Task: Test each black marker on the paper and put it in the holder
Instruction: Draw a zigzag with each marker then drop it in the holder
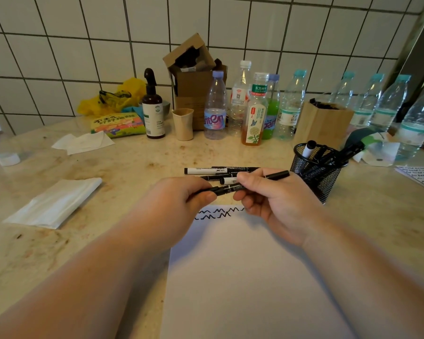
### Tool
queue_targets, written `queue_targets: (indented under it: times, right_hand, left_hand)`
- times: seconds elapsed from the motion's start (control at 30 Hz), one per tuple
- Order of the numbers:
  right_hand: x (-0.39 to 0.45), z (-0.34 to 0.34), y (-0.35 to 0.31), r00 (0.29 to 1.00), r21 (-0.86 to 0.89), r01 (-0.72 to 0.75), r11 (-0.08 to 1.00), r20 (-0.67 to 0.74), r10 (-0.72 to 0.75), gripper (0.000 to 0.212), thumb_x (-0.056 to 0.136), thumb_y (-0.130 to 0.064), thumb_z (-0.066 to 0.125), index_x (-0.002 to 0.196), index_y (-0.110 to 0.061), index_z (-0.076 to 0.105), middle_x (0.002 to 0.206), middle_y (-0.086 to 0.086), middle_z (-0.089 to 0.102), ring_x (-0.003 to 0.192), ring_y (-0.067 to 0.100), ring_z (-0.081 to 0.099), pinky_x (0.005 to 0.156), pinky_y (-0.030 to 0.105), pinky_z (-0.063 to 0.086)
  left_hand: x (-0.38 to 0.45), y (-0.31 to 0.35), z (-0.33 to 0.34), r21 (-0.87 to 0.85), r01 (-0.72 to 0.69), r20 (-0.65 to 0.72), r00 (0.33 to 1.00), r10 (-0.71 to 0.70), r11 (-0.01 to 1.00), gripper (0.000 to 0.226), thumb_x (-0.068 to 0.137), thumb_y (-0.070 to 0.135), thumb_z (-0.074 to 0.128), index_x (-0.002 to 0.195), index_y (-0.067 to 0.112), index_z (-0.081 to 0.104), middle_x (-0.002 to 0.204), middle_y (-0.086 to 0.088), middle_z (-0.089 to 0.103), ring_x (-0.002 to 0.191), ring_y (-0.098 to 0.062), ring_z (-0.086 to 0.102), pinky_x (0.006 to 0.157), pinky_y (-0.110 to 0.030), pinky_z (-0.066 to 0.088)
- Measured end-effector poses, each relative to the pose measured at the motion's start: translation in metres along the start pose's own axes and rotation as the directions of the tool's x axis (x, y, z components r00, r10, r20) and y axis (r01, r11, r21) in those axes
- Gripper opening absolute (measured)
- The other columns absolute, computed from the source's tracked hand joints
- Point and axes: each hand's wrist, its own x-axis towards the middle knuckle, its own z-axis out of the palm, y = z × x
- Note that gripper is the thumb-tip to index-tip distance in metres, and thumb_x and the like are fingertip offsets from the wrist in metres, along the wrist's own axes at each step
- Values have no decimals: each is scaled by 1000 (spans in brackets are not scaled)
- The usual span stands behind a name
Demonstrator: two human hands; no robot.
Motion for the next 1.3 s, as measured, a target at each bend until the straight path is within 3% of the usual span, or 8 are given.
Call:
queue_targets:
  times: [0.13,0.33,0.43,0.53,0.63,0.83,1.1,1.3]
  right_hand:
    - [-2,-1,-3,999,-25,34,999,26,-34,14,67,-29,82,68,-16,78,67,14,73,52,14,65,49,23,53]
    - [-4,0,-8,995,-35,77,996,70,-75,15,74,-29,78,74,-14,75,62,11,70,47,15,59,46,23,48]
    - [-9,3,-16,977,-166,211,963,54,-205,22,92,-38,68,84,-18,72,54,5,64,42,16,52,43,23,42]
    - [-11,-2,-27,911,-353,336,873,-113,-396,26,105,-32,53,90,-17,67,55,5,67,41,14,55,40,23,45]
    - [-7,-14,-34,808,-442,314,840,-340,-481,27,109,-33,46,89,-23,60,58,3,71,39,11,55,39,21,45]
    - [11,-34,-37,794,-347,150,926,-517,-322,24,110,-38,41,101,-21,55,56,-1,72,38,9,60,37,22,47]
    - [20,-43,-41,846,-33,128,991,-518,-126,20,111,-31,42,124,-18,48,57,7,74,48,20,72,41,26,56]
    - [16,-45,-42,827,-138,140,980,-529,-193,30,108,-29,51,137,-21,52,62,6,75,49,18,71,43,26,54]
  left_hand:
    - [-1,1,-1,-75,25,41,999,-22,997,15,95,41,55,84,38,66,68,10,60,57,-4,52,49,-19,38]
    - [1,2,-2,-296,99,125,990,-64,950,18,94,39,59,82,40,73,53,11,56,48,-6,45,52,-25,38]
    - [7,2,3,-302,98,34,995,-92,948,10,90,46,60,87,41,69,56,11,66,44,-4,52,48,-22,44]
    - [11,-7,6,-212,130,-62,987,-146,969,13,87,54,59,89,41,63,65,13,71,46,-2,58,48,-30,50]
    - [9,-13,8,-125,150,-81,984,-161,981,22,81,63,49,85,46,61,66,17,70,50,-1,61,46,-24,45]
    - [7,-11,12,-73,154,-107,981,-161,985,31,73,68,39,83,47,59,65,18,68,51,-3,60,48,-25,43]
    - [4,-4,8,-25,184,-100,978,-185,983,16,90,50,50,82,41,61,67,22,66,51,1,59,45,-19,37]
    - [3,-3,8,-26,190,-107,976,-192,981,15,92,47,52,81,40,61,65,21,67,47,2,56,46,-22,37]
